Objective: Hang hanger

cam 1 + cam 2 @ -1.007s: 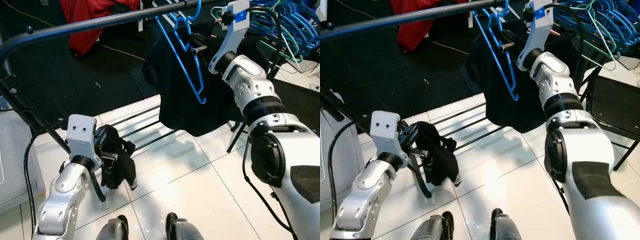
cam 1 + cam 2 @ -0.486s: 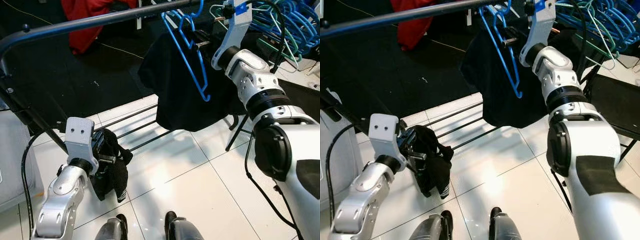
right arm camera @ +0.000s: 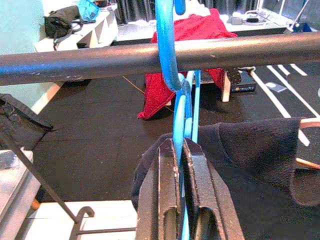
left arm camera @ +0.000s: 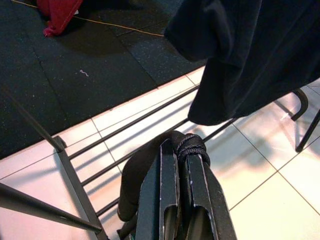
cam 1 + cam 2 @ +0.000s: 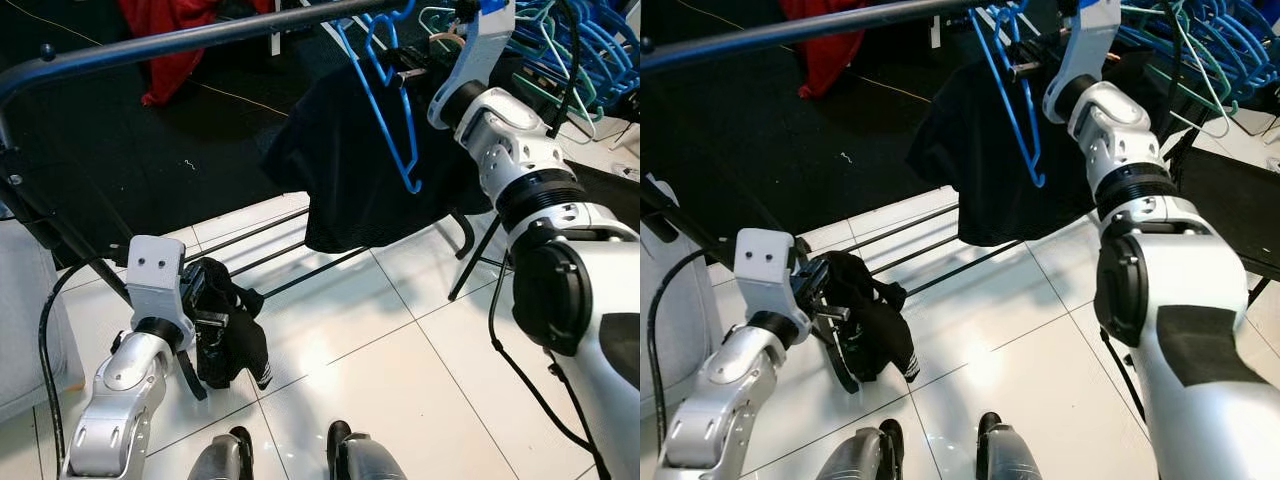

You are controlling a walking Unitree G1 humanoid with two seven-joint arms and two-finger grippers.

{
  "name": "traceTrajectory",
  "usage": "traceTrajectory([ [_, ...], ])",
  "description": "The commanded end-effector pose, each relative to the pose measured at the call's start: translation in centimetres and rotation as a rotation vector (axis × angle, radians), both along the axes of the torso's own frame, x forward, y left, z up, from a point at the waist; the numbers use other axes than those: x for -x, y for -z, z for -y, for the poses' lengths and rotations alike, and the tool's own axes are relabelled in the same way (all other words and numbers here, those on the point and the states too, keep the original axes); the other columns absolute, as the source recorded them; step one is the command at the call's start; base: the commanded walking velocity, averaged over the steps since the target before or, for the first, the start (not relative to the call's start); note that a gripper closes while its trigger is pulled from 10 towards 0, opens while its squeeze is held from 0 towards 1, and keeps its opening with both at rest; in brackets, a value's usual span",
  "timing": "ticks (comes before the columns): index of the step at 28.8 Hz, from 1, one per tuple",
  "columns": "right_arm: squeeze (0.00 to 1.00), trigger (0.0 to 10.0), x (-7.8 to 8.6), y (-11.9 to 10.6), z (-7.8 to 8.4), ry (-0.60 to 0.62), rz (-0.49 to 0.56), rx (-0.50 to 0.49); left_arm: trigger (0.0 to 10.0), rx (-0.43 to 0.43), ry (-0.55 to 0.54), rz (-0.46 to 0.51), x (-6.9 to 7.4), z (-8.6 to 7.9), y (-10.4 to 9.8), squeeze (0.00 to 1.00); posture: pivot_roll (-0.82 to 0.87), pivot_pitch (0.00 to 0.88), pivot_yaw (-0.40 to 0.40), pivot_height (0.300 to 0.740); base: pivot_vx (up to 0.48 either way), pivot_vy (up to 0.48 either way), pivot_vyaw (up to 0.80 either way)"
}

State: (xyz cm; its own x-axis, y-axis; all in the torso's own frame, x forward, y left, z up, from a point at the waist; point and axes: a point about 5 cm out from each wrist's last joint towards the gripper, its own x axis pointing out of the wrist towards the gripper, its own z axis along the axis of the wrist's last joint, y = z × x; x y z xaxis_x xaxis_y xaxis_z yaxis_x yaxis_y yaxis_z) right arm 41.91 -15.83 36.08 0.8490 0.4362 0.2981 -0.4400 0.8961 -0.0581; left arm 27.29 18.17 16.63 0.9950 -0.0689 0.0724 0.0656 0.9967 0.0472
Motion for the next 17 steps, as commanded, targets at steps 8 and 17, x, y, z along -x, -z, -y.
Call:
traceTrajectory([
  [8, 0.0, 10.0, 0.18, -1.17, 0.56, 0.047, 0.053, 0.002, 10.0, 0.003, -0.008, 0.007, 0.13, -0.06, -0.09, 0.0, -0.01, 0.346, -0.066, 0.74, 0.0, 0.0, 0.0],
  [17, 0.0, 10.0, 0.21, -1.09, 0.31, 0.03, 0.067, -0.002, 10.0, 0.004, -0.008, 0.015, -0.32, -0.09, -0.3, 0.0, 0.0, 0.331, -0.059, 0.74, 0.0, 0.0, 0.0],
])
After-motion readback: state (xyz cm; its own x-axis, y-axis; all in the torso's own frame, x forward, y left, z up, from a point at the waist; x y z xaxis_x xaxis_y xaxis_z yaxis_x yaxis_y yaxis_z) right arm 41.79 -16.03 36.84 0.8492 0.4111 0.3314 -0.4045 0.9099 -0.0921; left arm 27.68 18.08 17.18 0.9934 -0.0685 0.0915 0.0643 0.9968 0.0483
